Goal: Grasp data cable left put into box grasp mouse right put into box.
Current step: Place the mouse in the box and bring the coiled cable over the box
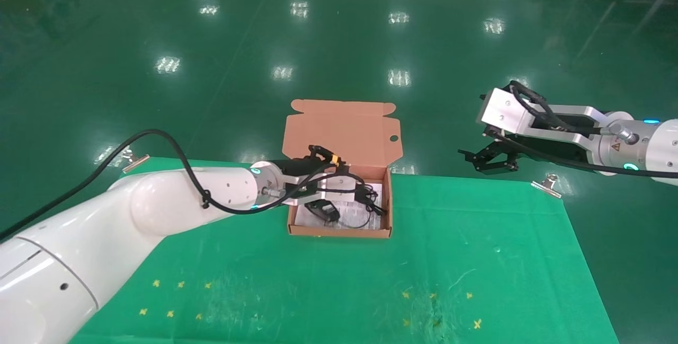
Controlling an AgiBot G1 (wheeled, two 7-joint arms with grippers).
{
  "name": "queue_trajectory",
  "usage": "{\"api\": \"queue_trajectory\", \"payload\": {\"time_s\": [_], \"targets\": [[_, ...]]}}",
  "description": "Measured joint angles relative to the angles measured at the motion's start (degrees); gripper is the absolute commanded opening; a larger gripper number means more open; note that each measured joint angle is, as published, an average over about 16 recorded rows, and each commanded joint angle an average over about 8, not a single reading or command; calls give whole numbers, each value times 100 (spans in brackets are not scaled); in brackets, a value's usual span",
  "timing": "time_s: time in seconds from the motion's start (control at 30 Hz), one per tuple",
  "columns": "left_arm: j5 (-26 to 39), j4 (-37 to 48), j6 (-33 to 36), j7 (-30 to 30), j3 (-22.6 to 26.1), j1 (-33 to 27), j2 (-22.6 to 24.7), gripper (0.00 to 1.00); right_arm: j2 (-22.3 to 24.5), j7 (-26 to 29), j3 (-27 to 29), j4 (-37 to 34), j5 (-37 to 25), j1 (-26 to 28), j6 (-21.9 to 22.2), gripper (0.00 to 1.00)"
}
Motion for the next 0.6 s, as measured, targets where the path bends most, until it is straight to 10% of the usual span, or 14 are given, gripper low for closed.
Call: {"api": "queue_trajectory", "payload": {"time_s": [0.6], "targets": [[-336, -26, -191, -289, -578, -475, -424, 100, 128, -314, 519, 218, 278, 227, -471, 100]]}}
